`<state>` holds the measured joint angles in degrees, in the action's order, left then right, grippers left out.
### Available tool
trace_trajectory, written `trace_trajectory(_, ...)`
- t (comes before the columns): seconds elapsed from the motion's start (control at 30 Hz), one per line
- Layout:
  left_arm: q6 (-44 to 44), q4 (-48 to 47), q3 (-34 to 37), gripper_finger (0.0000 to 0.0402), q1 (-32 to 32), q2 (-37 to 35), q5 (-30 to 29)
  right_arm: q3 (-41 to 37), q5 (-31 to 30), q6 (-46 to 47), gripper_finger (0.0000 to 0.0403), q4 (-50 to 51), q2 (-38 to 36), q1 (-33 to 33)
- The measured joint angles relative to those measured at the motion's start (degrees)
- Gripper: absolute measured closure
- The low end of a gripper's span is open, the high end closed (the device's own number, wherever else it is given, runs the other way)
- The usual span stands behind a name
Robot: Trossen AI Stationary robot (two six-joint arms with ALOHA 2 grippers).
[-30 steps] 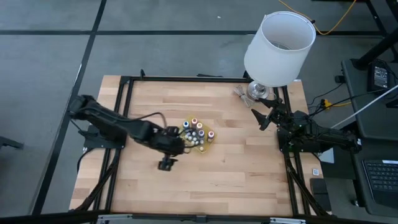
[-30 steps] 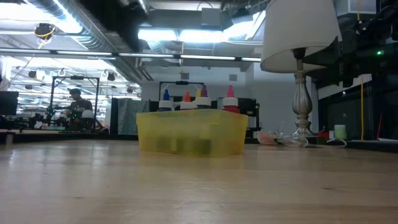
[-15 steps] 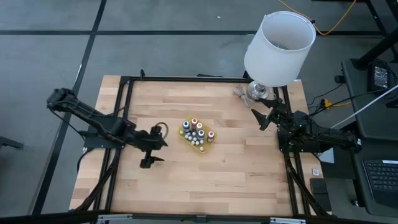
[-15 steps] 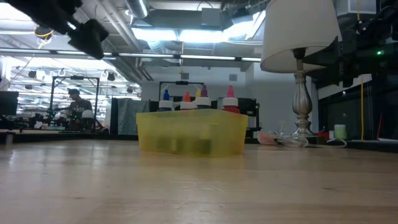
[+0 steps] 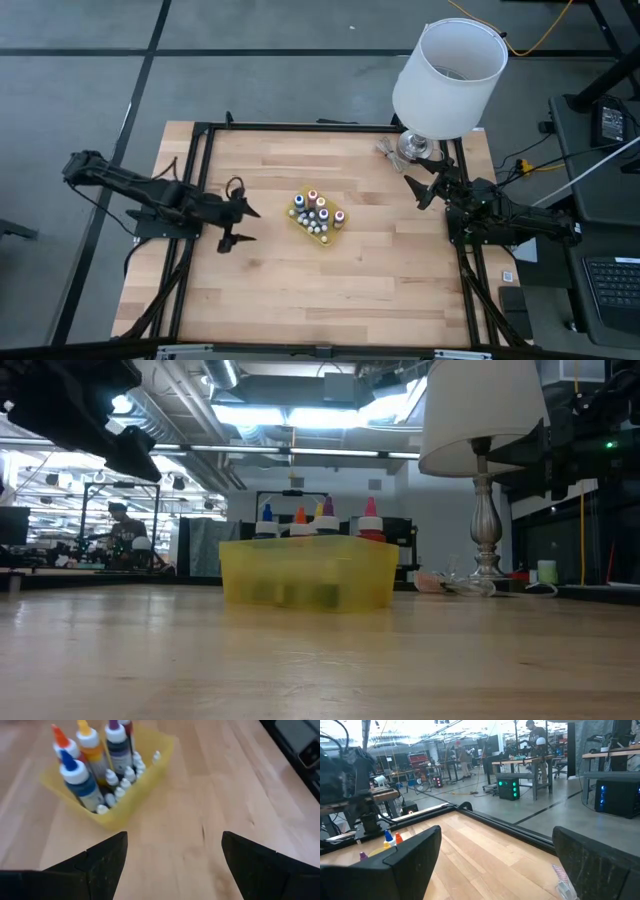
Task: Pick & Place food coloring
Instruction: Return to Home Position
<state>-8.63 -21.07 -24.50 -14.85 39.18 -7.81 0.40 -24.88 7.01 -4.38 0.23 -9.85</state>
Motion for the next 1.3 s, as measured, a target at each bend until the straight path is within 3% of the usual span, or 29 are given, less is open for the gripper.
trace_trajectory(0.3,1.5,3.8,8.0,0.0084,4.1,-12.7,-0.1,0.0,0.0,0.0,0.0022,0.0,0.0,0.0)
trace_trajectory(0.47,1.5,4.6,12.6,0.0084,7.6,-17.5,-3.1,0.0,0.0,0.0,0.0022,0.0,0.0,0.0)
trace_trajectory(0.77,-6.4,8.1,18.2,0.0084,9.8,-23.2,-4.8,0.0,0.0,0.0,0.0022,0.0,0.0,0.0)
trace_trajectory(1.0,-2.1,13.4,20.5,0.0084,9.8,-25.5,-5.3,0.0,0.0,0.0,0.0022,0.0,0.0,0.0)
trace_trajectory(1.3,4.9,20.3,22.6,0.0084,9.8,-33.3,-11.4,0.0,0.0,0.0,0.0022,0.0,0.0,0.0)
